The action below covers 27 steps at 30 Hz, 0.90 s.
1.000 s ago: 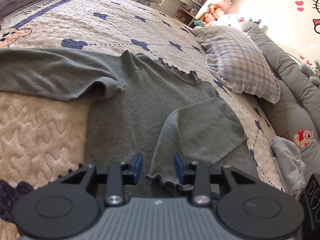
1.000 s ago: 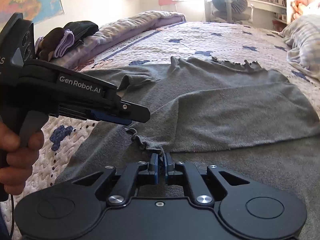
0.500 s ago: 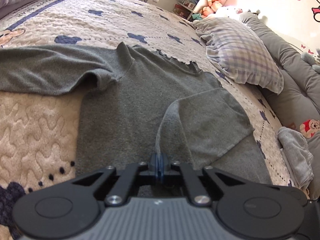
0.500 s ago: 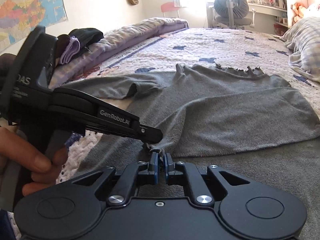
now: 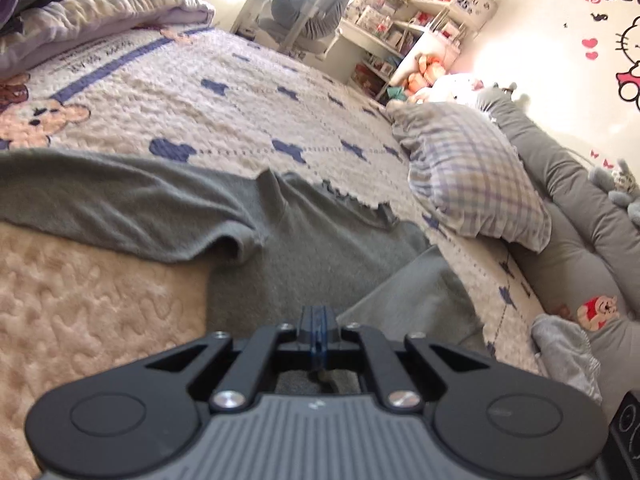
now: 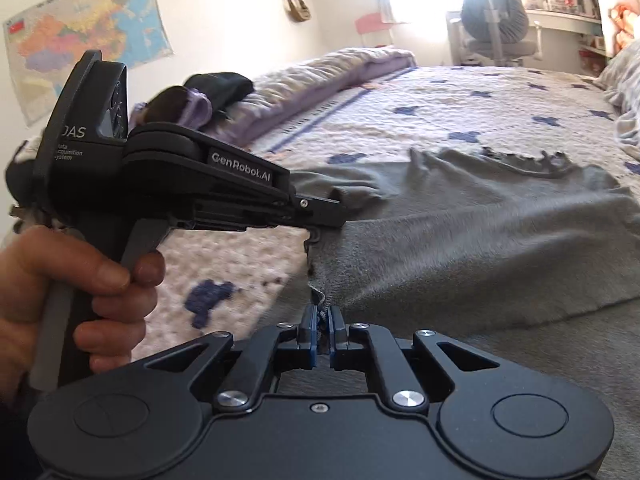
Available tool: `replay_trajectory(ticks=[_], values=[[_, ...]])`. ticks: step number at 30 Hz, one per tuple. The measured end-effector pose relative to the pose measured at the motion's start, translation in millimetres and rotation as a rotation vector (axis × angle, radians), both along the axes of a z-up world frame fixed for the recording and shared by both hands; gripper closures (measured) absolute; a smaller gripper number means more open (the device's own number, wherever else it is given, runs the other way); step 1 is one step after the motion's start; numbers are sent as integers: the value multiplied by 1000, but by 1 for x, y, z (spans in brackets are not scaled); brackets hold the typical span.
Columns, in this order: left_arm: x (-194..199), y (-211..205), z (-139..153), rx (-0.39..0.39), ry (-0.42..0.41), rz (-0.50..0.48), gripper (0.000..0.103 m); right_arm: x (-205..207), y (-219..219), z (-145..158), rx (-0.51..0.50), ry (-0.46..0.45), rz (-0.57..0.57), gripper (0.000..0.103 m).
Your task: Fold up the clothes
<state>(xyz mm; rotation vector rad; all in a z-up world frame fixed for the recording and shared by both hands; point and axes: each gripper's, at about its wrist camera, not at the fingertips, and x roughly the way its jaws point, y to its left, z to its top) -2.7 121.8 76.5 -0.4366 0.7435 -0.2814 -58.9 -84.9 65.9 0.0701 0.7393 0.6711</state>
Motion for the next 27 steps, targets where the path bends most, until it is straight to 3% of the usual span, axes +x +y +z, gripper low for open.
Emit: replay_trajectory(ticks=[8,16,19,22,24,27], values=[[9,-5,-22,59,77,-1,101,4,6,-21,-29,110,31,98],[10,-4,-24,86,76,8,101,1,-1,-27,-15,155,60,98],[11,-1,-26,91,86,21,101,2,-4,-31,-1,193,82,93],[12,4,-25,83,87,36,101,-2,-19,-28,-3,158,72,77],[12,5,-24,83,85,39,100,1,-42,-23,-5,136,21,75],[13,2,-23,86,80,14,99,19,-108,-19,46,143,-187,74]])
